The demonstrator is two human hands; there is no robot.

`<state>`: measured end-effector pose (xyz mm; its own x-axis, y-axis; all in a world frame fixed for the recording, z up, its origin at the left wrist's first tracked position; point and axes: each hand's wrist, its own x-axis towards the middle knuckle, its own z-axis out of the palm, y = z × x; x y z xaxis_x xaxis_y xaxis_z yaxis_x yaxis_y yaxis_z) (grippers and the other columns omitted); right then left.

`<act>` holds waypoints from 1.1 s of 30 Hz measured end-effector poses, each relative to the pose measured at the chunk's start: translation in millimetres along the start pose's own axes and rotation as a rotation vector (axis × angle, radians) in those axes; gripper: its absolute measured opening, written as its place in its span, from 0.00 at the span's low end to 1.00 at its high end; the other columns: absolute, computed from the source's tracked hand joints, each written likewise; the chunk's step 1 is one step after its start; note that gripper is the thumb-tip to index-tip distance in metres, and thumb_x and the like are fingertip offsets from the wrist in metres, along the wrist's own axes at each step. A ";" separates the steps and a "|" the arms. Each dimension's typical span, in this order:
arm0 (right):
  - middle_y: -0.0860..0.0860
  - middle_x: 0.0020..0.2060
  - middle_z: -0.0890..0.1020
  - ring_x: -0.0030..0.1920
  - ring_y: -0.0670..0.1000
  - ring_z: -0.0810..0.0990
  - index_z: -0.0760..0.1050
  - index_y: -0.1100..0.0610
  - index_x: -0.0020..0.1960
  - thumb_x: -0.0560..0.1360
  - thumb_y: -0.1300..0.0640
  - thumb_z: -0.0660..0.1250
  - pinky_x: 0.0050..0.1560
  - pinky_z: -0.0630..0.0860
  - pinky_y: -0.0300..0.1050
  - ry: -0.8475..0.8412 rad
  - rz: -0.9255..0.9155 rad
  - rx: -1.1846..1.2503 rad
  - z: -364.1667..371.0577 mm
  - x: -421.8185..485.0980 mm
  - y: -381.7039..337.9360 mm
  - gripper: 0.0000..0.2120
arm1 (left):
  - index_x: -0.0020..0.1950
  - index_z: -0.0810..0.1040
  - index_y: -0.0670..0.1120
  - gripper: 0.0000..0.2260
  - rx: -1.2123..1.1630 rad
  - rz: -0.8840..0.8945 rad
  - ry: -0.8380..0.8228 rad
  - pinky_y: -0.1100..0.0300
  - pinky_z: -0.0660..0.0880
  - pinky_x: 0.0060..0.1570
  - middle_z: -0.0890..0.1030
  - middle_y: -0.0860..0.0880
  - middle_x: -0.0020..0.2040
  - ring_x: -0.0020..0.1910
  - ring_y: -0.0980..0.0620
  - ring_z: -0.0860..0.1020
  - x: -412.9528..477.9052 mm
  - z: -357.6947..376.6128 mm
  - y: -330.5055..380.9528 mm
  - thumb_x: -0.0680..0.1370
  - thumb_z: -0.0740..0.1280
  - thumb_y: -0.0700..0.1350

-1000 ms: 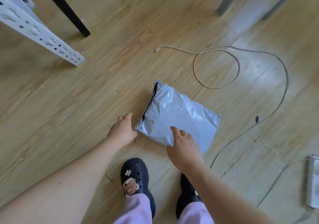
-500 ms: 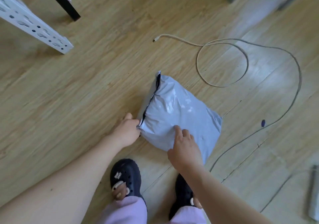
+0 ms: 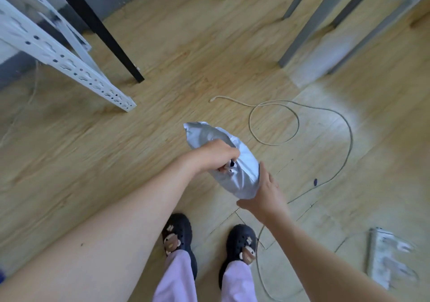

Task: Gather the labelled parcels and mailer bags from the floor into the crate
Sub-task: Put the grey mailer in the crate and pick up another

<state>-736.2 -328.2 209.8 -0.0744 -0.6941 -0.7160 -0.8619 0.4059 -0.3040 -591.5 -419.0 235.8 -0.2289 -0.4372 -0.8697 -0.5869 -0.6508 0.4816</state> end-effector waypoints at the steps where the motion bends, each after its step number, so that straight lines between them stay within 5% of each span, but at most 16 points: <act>1: 0.49 0.70 0.65 0.69 0.53 0.66 0.46 0.53 0.77 0.63 0.52 0.77 0.64 0.67 0.46 0.028 -0.028 0.020 -11.1 -4.2 -5.4 0.54 | 0.29 0.66 0.44 0.10 -0.034 0.011 0.010 0.60 0.68 0.36 0.72 0.48 0.27 0.33 0.47 0.74 -13.5 -7.6 10.5 0.71 0.60 0.41; 4: 0.48 0.64 0.72 0.64 0.53 0.71 0.57 0.51 0.73 0.62 0.51 0.77 0.56 0.71 0.48 0.154 -0.086 0.094 -37.1 -12.0 -19.5 0.46 | 0.32 0.66 0.44 0.09 -0.191 0.012 0.034 0.63 0.68 0.32 0.71 0.47 0.28 0.28 0.50 0.69 -47.9 -22.2 35.1 0.72 0.60 0.39; 7: 0.50 0.45 0.77 0.47 0.57 0.76 0.68 0.53 0.59 0.65 0.56 0.73 0.40 0.67 0.44 0.232 -0.078 0.172 -61.1 -15.1 -31.3 0.25 | 0.32 0.65 0.44 0.10 -0.349 0.012 0.053 0.66 0.67 0.27 0.71 0.49 0.24 0.22 0.52 0.67 -67.7 -25.8 49.5 0.74 0.59 0.39; 11: 0.50 0.30 0.71 0.35 0.58 0.70 0.65 0.56 0.43 0.68 0.59 0.67 0.29 0.60 0.45 0.276 -0.122 0.098 -86.6 -25.3 -40.9 0.10 | 0.33 0.69 0.45 0.12 -0.500 0.076 0.132 0.66 0.68 0.25 0.73 0.51 0.25 0.20 0.56 0.70 -92.3 -28.5 63.3 0.77 0.59 0.43; 15: 0.54 0.32 0.75 0.36 0.60 0.73 0.69 0.61 0.43 0.69 0.57 0.65 0.31 0.63 0.45 0.277 -0.136 0.107 -101.3 -31.9 -41.8 0.08 | 0.42 0.71 0.47 0.09 -0.553 0.223 0.411 0.63 0.69 0.29 0.74 0.50 0.39 0.32 0.55 0.73 -112.7 -40.5 57.8 0.80 0.61 0.49; 19: 0.49 0.31 0.73 0.32 0.49 0.70 0.69 0.58 0.42 0.71 0.59 0.65 0.28 0.62 0.42 0.196 -0.152 0.195 -124.0 -40.5 -52.9 0.05 | 0.50 0.74 0.47 0.07 -0.565 0.163 0.740 0.62 0.70 0.36 0.77 0.46 0.50 0.39 0.58 0.74 -129.5 -53.1 18.5 0.77 0.66 0.49; 23: 0.48 0.31 0.72 0.32 0.48 0.70 0.67 0.55 0.39 0.72 0.59 0.65 0.29 0.63 0.41 0.140 -0.169 0.250 -141.9 -51.8 -74.7 0.07 | 0.71 0.64 0.47 0.32 -0.642 0.051 0.754 0.60 0.68 0.56 0.70 0.48 0.66 0.60 0.52 0.73 -146.8 -44.5 -16.0 0.72 0.72 0.55; 26: 0.48 0.31 0.72 0.35 0.51 0.71 0.68 0.54 0.36 0.71 0.60 0.65 0.32 0.65 0.42 0.117 -0.188 0.371 -152.9 -62.6 -92.6 0.08 | 0.76 0.56 0.49 0.44 -0.649 -0.015 0.611 0.53 0.67 0.65 0.66 0.47 0.71 0.66 0.49 0.69 -154.5 -36.6 -30.8 0.67 0.74 0.60; 28: 0.48 0.29 0.70 0.32 0.49 0.69 0.67 0.54 0.34 0.72 0.60 0.65 0.28 0.66 0.36 0.111 -0.201 0.422 -159.5 -70.6 -103.7 0.10 | 0.76 0.56 0.48 0.41 -0.727 0.000 0.536 0.56 0.70 0.58 0.73 0.47 0.67 0.59 0.50 0.74 -161.1 -32.3 -36.7 0.70 0.72 0.56; 30: 0.49 0.28 0.70 0.29 0.47 0.68 0.69 0.56 0.34 0.72 0.61 0.65 0.23 0.64 0.30 0.105 -0.218 0.505 -163.7 -77.3 -112.4 0.09 | 0.69 0.69 0.48 0.35 -0.858 0.060 0.442 0.63 0.76 0.42 0.83 0.54 0.51 0.45 0.57 0.81 -174.5 -30.1 -38.9 0.66 0.73 0.60; 33: 0.53 0.37 0.79 0.36 0.50 0.76 0.78 0.61 0.49 0.72 0.59 0.67 0.36 0.73 0.39 0.048 -0.205 0.685 -162.6 -87.0 -127.1 0.08 | 0.57 0.77 0.45 0.34 -0.903 0.167 0.434 0.69 0.75 0.27 0.85 0.56 0.38 0.34 0.61 0.83 -195.5 -32.5 -45.8 0.58 0.78 0.61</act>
<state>-701.7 -416.0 412.9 0.0201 -0.8154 -0.5786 -0.3530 0.5357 -0.7671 -494.6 -323.9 387.3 0.1532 -0.6365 -0.7559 0.2741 -0.7076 0.6513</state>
